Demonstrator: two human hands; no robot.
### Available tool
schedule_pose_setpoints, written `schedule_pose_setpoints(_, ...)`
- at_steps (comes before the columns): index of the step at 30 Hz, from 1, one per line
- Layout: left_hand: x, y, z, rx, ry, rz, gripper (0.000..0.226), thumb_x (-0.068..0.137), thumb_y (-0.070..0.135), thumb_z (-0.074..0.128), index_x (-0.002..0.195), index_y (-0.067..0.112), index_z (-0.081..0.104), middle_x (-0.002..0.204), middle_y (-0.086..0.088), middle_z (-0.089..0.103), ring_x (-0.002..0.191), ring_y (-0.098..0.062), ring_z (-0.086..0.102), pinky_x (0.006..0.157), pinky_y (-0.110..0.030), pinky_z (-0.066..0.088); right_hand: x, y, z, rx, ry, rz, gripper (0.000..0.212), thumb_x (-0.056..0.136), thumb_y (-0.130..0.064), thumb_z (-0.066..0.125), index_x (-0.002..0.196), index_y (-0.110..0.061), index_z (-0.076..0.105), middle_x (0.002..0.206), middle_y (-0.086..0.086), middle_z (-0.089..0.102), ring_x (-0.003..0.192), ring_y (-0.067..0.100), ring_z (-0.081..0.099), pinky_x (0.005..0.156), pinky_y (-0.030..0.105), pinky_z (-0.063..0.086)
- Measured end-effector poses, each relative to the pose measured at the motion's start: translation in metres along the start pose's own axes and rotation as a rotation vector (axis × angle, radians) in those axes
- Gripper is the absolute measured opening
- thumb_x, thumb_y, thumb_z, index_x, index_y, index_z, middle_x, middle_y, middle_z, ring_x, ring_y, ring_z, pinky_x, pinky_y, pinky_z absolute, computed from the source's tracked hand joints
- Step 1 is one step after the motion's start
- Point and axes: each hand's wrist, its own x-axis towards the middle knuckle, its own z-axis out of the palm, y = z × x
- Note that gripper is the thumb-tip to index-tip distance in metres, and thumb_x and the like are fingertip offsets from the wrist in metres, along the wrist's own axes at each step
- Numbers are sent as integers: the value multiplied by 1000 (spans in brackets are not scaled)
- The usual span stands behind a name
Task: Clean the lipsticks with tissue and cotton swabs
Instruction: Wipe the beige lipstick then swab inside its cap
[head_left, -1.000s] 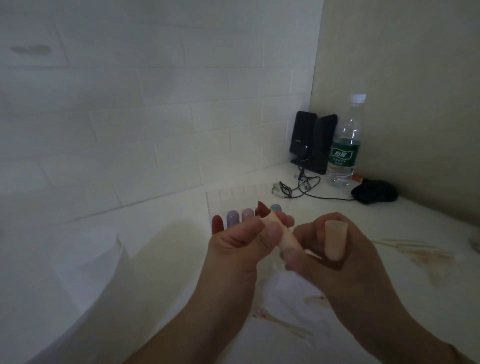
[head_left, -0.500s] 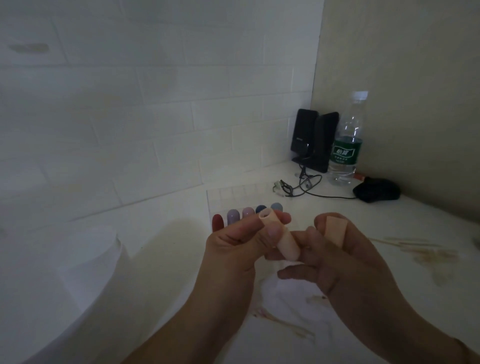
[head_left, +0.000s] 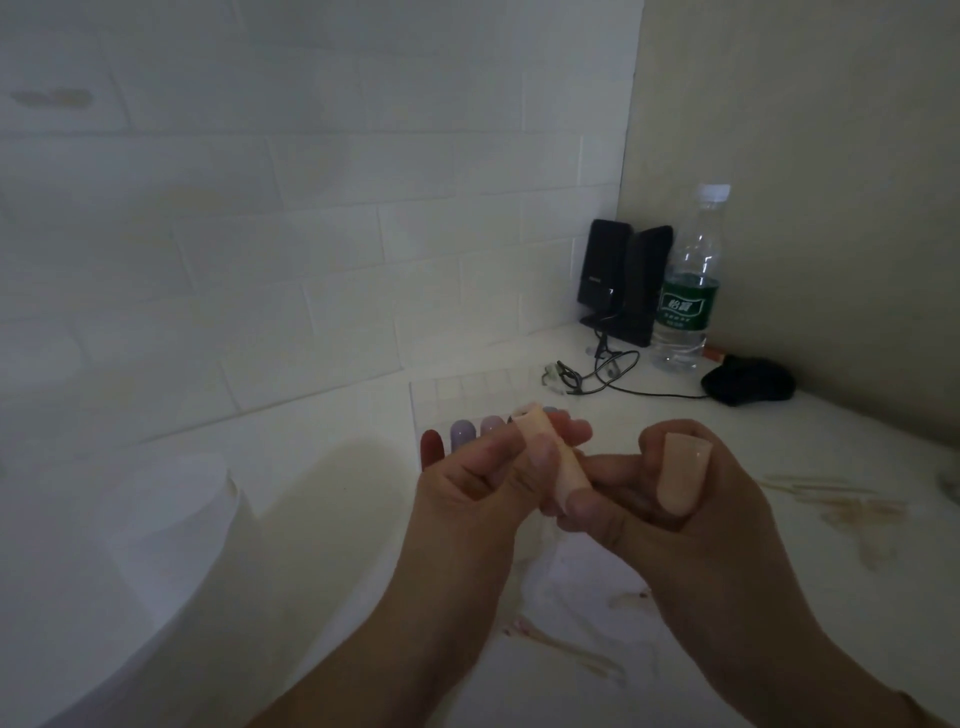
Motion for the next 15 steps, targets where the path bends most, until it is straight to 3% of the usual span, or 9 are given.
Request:
schedule_pose_setpoints(4, -4, 6, 7, 51, -77, 3, 33, 77, 33, 72, 102, 11, 73, 103, -7, 74, 101, -19, 69, 84, -22, 54, 4, 4, -4, 34, -54, 40, 39, 66, -19, 81, 81, -8, 46, 84, 8, 74, 81, 24, 72, 68, 40, 59)
schedule_pose_setpoints(5, -3, 6, 7, 97, -46, 16, 32, 78, 32, 72, 103, 12, 73, 103, -6, 75, 101, -18, 69, 87, -24, 54, 6, 7, -5, 4, -69, 46, 36, 70, -28, 83, 78, -13, 51, 85, 7, 74, 82, 22, 71, 66, 41, 59)
schedule_pose_setpoints(7, 1, 7, 1, 184, 27, 48, 29, 80, 31, 72, 103, 15, 73, 96, -5, 75, 94, -18, 70, 91, -33, 53, 10, 8, -9, -75, -77, 58, 23, 75, -47, 64, 72, -24, 61, 85, 5, 72, 81, 21, 68, 61, 38, 57)
schedule_pose_setpoints(10, 6, 5, -8, 520, 70, 161, 27, 85, 49, 60, 107, 35, 68, 79, 11, 70, 71, -3, 61, 94, -50, 48, 21, 6, -21, -13, -94, 139, 31, 75, -37, 41, 72, -11, 56, 61, 8, 61, 61, 27, 58, 50, 33, 52)
schedule_pose_setpoints(12, 7, 0, -9, 643, 44, 171, 31, 81, 60, 46, 110, 51, 51, 89, 27, 64, 79, 2, 55, 100, -58, 40, 23, 5, -26, -7, -148, 138, 36, 82, -39, 45, 74, -4, 52, 52, 7, 53, 49, 25, 53, 49, 37, 53)
schedule_pose_setpoints(14, 7, -2, -10, 616, 36, 136, 26, 78, 66, 42, 102, 58, 36, 91, 29, 60, 90, -11, 50, 96, -59, 42, 23, 5, -30, -216, -154, 15, 30, 89, -46, 55, 85, -17, 58, 57, 5, 58, 52, 19, 59, 57, 37, 56)
schedule_pose_setpoints(15, 7, -2, -9, 607, 32, 138, 23, 77, 66, 40, 97, 57, 33, 88, 28, 59, 90, -17, 47, 94, -58, 42, 22, 5, -31, -332, -148, -39, 28, 81, -49, 56, 92, -24, 57, 63, 4, 62, 55, 15, 63, 59, 30, 56)
